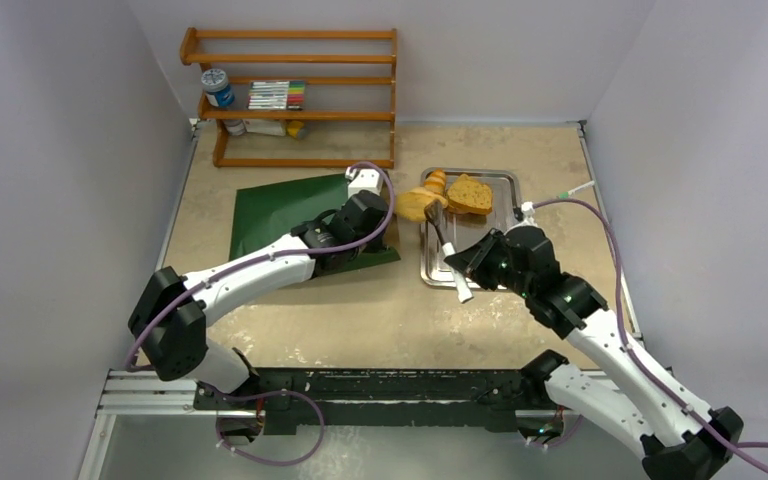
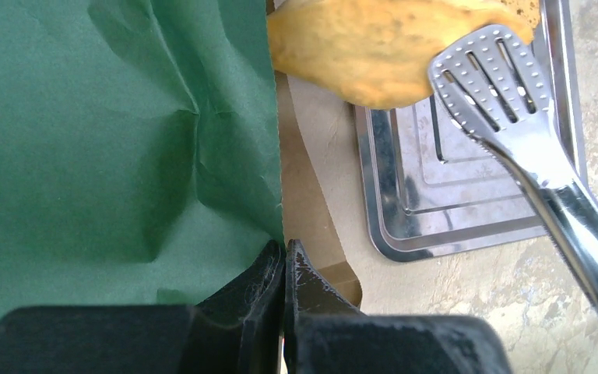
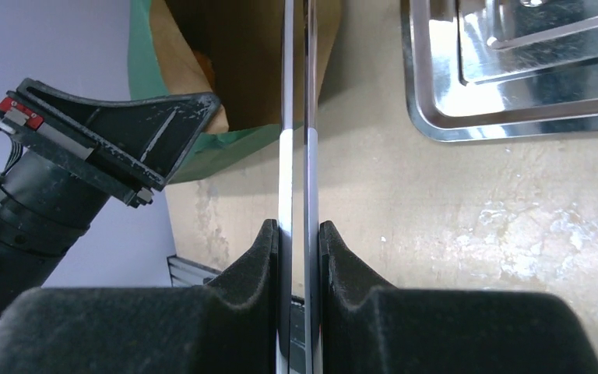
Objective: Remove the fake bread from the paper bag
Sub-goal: Take out the fake bread from the paper bag, then place the fake bread in the container.
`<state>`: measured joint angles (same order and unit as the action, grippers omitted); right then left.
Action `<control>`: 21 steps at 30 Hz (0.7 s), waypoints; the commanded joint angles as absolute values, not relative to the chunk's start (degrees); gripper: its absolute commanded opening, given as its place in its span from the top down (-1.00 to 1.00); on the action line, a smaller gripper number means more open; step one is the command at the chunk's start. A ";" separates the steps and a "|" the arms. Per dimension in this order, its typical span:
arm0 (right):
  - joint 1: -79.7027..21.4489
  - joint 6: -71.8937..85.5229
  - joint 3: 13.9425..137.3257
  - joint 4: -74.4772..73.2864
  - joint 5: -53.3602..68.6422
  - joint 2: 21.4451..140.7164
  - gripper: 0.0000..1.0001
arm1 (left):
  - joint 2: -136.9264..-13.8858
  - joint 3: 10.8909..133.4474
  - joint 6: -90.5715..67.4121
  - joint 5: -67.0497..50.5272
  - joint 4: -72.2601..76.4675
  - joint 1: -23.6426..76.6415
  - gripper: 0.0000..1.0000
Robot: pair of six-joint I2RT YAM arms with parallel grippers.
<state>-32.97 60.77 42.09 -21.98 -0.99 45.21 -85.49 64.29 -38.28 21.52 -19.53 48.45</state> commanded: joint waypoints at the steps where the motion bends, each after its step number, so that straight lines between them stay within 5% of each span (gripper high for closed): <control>1: -32.84 64.24 44.83 -24.69 -6.50 41.81 1.00 | -85.40 67.04 -36.57 19.50 -15.72 48.69 1.00; 21: -32.80 71.19 43.52 -38.20 -11.19 31.38 1.00 | -86.86 67.41 -35.16 17.16 -15.41 48.86 1.00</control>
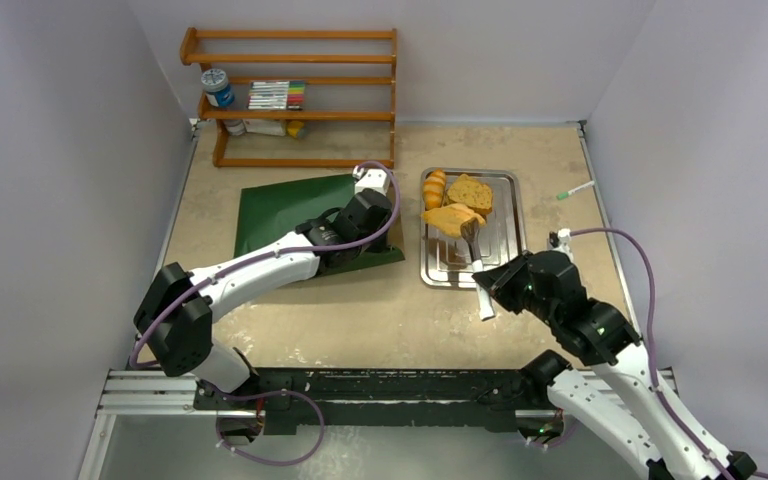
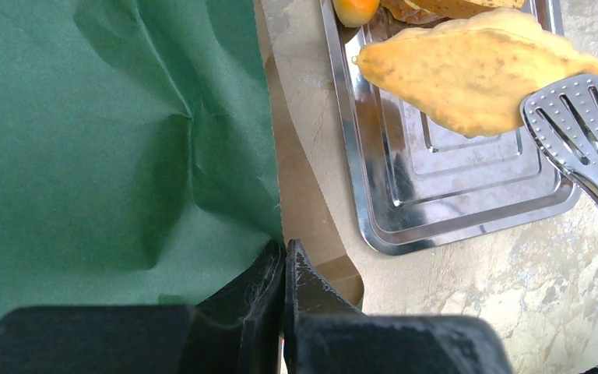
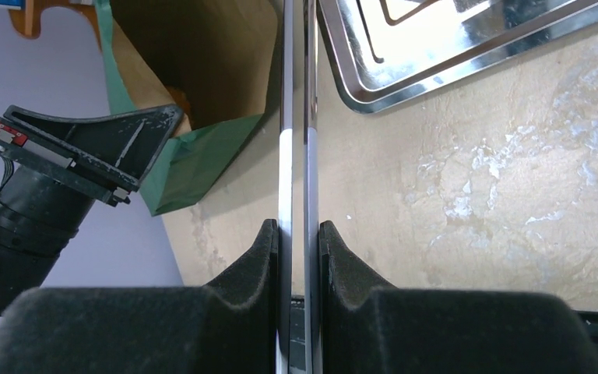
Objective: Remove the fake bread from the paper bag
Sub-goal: Place the fake bread in the container.
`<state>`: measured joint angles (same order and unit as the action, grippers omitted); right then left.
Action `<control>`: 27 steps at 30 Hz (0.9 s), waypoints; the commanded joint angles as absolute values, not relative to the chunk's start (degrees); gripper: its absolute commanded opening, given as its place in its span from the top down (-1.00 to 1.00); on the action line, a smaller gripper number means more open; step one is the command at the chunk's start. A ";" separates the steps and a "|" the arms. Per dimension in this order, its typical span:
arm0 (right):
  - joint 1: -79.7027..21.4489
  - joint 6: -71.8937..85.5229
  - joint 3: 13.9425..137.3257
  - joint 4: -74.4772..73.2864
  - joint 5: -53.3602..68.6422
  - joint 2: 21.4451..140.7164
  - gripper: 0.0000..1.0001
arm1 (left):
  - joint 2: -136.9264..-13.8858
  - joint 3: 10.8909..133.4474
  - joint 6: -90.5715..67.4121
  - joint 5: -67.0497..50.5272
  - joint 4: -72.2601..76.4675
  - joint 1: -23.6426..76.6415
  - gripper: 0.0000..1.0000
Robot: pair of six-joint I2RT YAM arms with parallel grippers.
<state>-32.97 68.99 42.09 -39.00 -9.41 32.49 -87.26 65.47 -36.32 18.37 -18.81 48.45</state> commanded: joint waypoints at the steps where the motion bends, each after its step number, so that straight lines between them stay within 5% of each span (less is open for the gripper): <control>1: -32.78 71.27 43.44 -38.43 -11.17 31.45 1.00 | -86.78 67.41 -35.13 17.14 -15.40 48.94 1.00; 19: -32.87 70.22 40.52 -30.90 -12.91 39.92 1.00 | -84.68 65.48 -35.33 18.13 -15.64 49.31 1.00; 27: -32.86 70.35 40.40 -30.44 -13.32 41.56 0.51 | -83.41 64.36 -35.37 18.53 -15.99 49.31 1.00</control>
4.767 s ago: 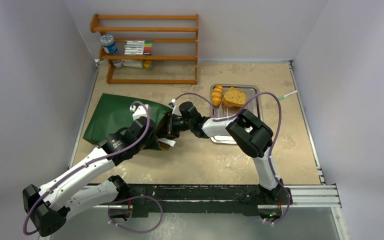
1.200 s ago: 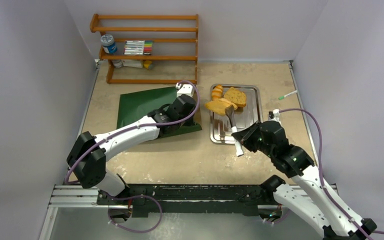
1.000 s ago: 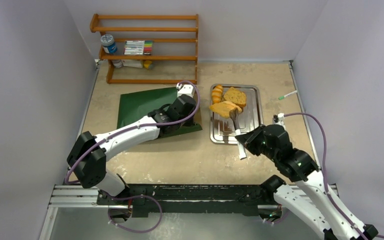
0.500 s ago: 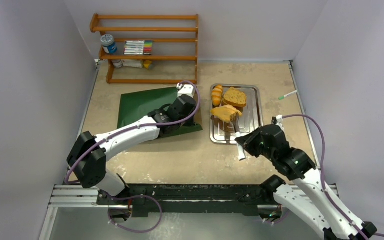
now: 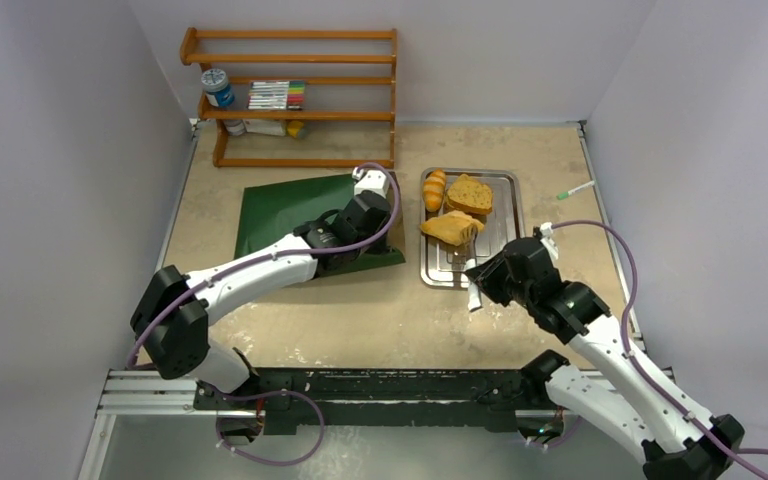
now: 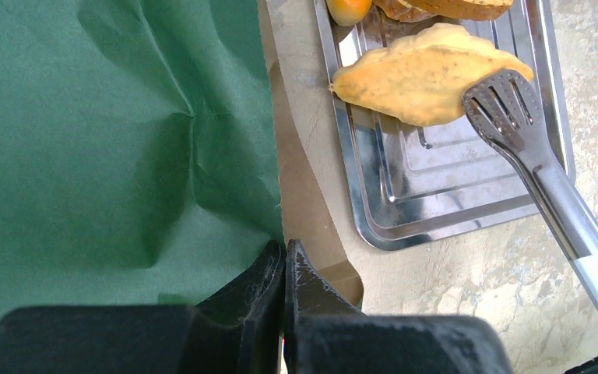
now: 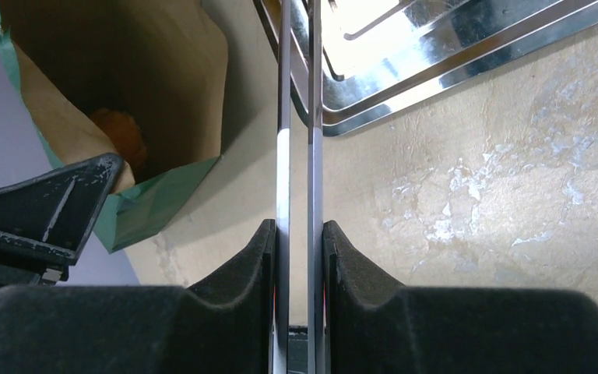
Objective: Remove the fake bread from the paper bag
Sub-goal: Place the fake bread in the container.
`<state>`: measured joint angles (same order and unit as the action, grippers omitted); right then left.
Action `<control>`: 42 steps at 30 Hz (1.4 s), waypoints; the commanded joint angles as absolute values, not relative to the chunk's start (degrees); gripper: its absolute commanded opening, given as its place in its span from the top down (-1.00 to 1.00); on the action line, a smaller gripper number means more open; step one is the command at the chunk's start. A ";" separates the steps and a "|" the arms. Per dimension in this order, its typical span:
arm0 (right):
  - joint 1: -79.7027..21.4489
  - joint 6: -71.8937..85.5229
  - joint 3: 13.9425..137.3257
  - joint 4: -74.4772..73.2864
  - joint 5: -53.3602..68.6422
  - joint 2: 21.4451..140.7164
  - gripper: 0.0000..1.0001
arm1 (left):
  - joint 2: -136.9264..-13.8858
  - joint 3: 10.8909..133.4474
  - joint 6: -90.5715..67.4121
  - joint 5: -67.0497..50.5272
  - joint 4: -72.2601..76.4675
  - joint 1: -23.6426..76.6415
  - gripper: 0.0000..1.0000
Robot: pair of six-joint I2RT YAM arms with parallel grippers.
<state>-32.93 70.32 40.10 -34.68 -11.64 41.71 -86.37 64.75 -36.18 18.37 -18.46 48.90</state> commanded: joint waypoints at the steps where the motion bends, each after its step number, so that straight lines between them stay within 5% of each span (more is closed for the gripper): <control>1: -32.86 70.52 40.30 -30.51 -13.28 41.31 0.45 | -83.40 64.26 -35.38 18.59 -15.95 49.27 1.00; 7: -32.82 71.08 39.73 -31.27 -13.01 40.41 0.34 | -83.07 64.05 -35.35 18.52 -15.91 49.29 1.00; 25: -32.88 64.75 44.59 -30.50 -10.90 39.91 0.45 | -74.16 56.48 -38.71 18.65 -19.95 50.08 1.00; 42: -33.81 49.81 51.19 -21.88 8.48 51.49 0.47 | -69.77 53.38 -40.13 20.78 -22.22 50.62 1.00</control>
